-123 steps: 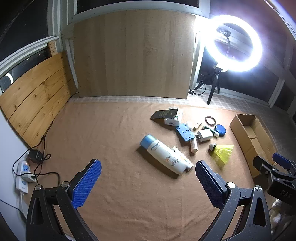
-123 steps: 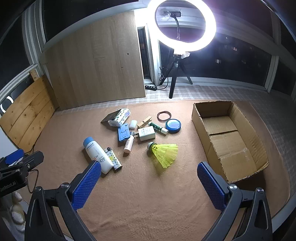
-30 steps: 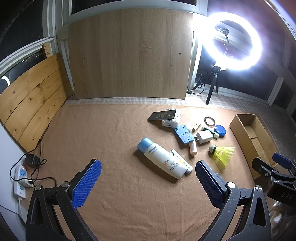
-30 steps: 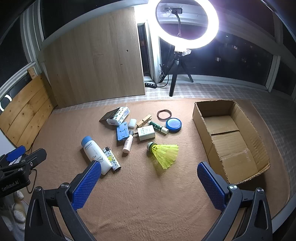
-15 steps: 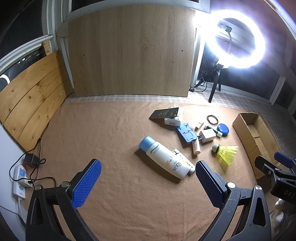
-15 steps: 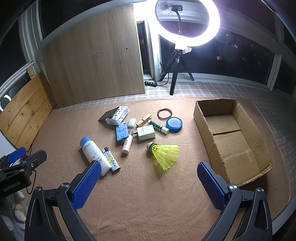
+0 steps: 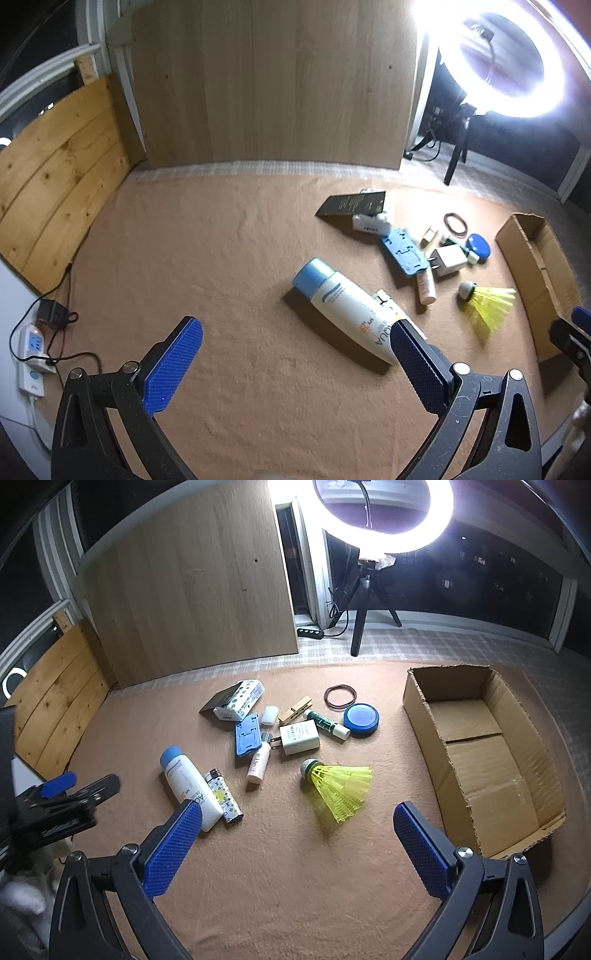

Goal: Organize objects
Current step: 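Move the left tool to the white AQUA sunscreen bottle and close on it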

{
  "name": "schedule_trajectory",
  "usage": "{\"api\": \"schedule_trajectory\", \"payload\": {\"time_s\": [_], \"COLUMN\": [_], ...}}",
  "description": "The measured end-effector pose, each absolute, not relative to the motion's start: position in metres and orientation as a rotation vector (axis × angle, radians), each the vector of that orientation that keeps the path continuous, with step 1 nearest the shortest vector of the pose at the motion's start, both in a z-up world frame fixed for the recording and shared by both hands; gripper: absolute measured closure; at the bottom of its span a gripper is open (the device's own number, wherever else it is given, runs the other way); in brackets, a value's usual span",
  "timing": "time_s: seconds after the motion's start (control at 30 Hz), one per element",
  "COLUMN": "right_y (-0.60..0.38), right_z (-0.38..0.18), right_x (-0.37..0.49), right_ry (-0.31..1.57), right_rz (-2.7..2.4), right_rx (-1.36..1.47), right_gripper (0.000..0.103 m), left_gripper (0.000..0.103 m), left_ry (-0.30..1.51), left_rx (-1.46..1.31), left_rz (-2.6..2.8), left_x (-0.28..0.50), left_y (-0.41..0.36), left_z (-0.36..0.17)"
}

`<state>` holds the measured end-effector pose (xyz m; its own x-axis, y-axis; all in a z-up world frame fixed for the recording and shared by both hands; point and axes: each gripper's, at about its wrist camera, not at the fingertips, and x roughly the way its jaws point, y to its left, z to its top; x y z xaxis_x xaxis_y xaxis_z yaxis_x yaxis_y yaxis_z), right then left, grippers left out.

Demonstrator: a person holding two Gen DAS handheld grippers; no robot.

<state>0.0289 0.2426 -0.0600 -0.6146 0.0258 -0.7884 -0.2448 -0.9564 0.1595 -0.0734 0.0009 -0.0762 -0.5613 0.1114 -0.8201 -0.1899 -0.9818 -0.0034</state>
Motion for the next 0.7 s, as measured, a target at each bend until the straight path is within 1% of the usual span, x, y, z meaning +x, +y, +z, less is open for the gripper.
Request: {"api": "schedule_trajectory", "payload": {"time_s": [0.07,0.23,0.33,0.53,0.63,0.7], "right_y": [0.244,0.246,0.248,0.252,0.256,0.259], "right_z": [-0.062,-0.067,-0.069,-0.072,-0.071,-0.070], "right_x": [0.027,0.025,0.027,0.034,0.038,0.041], "right_ry": [0.385,0.412,0.424,0.439,0.444,0.445], "right_rz": [2.668,2.665,2.659,2.636,2.626,2.619], "right_rx": [-1.305,-1.337,-1.350,-1.358,-1.351,-1.344], "right_gripper": [0.001,0.008,0.010,0.010,0.010,0.010], "left_gripper": [0.000,0.001,0.001,0.001,0.001,0.001], "left_ry": [0.108,0.070,0.060,0.126,0.195,0.192], "left_rx": [-1.407,-1.458,-1.481,-1.525,-1.540,-1.567], "left_rz": [2.612,2.604,2.605,2.600,2.615,2.603], "left_x": [-0.085,-0.112,-0.126,-0.147,-0.155,-0.160], "left_y": [0.003,0.011,0.018,0.041,0.052,0.055], "left_z": [-0.086,-0.103,-0.110,-0.127,-0.139,-0.146]}}
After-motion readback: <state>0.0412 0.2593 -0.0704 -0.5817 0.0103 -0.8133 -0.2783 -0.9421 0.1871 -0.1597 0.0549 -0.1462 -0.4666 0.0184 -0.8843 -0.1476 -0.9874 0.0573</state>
